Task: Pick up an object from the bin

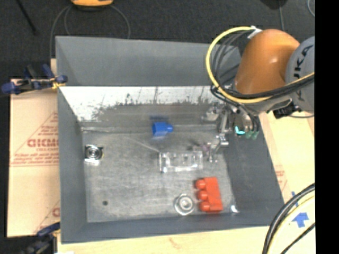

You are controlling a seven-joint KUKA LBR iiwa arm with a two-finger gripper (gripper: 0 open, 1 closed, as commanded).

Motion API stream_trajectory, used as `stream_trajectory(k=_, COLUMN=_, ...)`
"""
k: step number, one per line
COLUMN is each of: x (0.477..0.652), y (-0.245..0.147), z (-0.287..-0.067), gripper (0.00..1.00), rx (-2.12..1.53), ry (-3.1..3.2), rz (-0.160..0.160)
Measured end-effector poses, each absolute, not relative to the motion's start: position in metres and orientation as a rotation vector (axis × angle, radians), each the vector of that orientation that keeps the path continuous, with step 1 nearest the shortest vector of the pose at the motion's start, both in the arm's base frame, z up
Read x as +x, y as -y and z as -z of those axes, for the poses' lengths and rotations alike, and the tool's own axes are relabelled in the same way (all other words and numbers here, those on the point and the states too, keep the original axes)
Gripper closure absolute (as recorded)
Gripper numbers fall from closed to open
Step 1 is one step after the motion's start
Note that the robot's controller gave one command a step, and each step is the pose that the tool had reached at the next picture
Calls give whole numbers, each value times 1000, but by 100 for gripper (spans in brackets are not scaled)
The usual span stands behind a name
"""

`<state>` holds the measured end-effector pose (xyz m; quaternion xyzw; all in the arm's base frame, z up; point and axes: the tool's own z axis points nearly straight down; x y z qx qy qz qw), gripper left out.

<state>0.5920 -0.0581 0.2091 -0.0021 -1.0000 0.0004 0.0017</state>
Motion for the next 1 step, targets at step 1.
stream_trajectory(k=1, x=568, y=21, z=-72, gripper=0, rx=-75, ry=3154, rz=3)
